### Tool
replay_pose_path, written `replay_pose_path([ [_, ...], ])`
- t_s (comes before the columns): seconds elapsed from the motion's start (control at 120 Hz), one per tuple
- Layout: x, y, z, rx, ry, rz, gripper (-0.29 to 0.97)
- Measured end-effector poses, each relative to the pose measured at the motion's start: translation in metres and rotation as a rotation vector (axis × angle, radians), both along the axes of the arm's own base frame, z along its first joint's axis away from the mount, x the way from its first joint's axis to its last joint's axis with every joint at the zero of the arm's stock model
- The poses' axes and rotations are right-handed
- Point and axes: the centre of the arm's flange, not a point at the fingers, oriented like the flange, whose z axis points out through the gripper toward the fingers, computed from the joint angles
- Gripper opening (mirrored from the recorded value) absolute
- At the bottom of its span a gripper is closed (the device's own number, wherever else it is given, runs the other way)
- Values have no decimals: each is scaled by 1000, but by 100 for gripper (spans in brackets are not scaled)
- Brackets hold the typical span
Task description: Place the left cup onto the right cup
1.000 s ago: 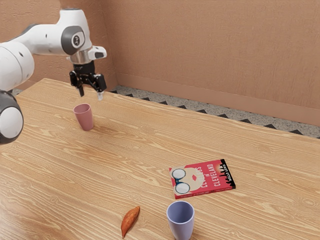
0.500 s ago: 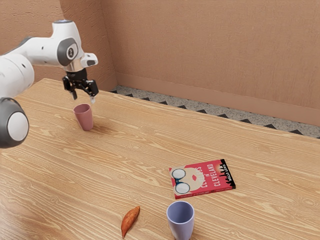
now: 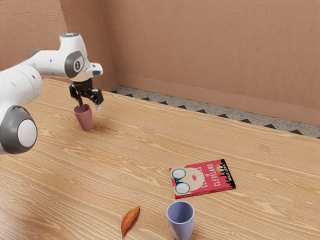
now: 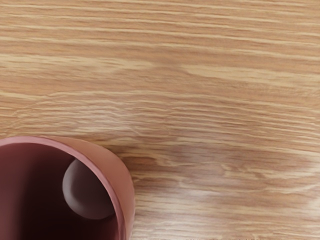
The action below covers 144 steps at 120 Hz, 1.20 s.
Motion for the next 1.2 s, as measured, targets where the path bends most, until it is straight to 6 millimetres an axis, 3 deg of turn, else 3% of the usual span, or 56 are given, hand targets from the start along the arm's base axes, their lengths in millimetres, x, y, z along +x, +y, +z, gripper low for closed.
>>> replay_pose_path([
  [0.35,-2,-2,-27,-4,10,-7,65],
  [0.575,-5,5,-37,-1,15,-1,20],
  [0.692,-5,6,-41,1,15,0,5],
  [1.008,-3,2,-34,9,1,-9,-8],
  [1.2,-6,-15,6,41,-21,-36,-10],
])
